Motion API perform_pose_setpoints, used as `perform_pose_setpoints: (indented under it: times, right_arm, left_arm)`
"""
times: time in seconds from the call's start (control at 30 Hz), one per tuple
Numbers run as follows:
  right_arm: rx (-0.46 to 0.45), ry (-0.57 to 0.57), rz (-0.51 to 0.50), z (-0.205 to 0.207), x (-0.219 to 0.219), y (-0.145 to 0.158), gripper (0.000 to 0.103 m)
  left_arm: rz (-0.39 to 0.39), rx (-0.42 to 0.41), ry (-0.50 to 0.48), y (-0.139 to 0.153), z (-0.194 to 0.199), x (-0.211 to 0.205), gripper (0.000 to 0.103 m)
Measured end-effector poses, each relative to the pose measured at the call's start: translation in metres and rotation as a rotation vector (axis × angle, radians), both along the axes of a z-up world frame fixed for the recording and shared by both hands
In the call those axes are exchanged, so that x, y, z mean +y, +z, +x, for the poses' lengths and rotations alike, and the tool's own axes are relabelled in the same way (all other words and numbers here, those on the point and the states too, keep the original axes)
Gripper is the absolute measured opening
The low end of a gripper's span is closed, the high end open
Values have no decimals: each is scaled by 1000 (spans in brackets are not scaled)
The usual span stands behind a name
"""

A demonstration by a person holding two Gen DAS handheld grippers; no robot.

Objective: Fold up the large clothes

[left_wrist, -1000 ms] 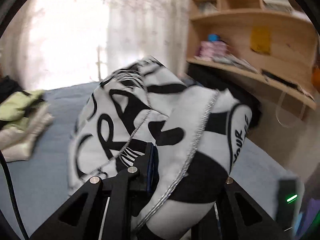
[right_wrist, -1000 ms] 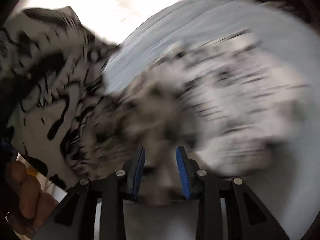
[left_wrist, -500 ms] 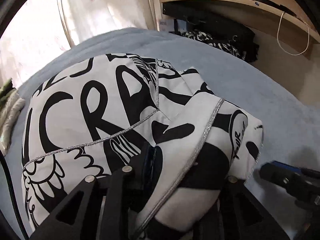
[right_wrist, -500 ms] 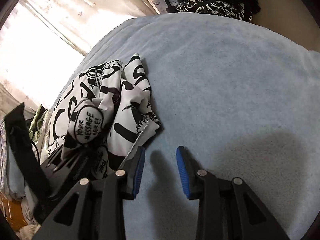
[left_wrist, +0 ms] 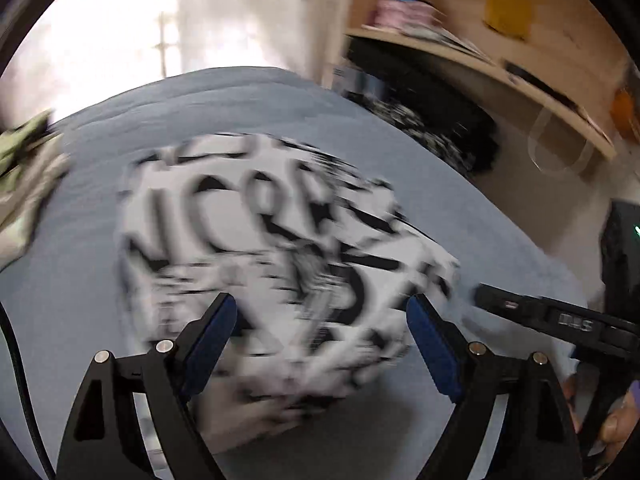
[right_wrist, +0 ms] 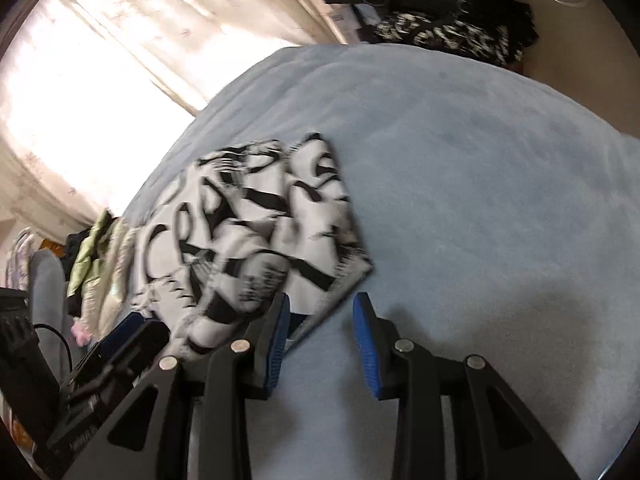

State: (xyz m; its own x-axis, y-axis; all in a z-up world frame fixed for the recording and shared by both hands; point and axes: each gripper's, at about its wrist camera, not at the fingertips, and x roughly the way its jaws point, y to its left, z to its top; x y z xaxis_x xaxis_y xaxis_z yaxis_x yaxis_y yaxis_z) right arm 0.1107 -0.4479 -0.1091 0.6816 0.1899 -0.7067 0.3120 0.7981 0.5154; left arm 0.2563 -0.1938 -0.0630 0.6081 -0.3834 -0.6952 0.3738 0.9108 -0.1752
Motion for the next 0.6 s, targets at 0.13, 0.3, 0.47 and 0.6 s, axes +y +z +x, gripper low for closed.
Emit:
perform_pose_setpoints:
  times: [0.13, 0.3, 0.47, 0.6]
  right_arm:
    - [-17, 50, 33, 18, 2, 22, 43]
    - [13, 101, 126, 62, -14, 23, 51]
    - [146, 219, 249, 108, -18, -7, 51]
    - [179, 328, 286, 131, -5, -25, 51]
  left_arm:
    - [-17, 56, 157, -3, 17, 48, 86]
    - [-33, 162, 273, -29, 37, 95, 78]
    - [-107, 192, 278, -46, 49, 106, 77]
    - [-126, 191, 262, -59, 61, 106, 77]
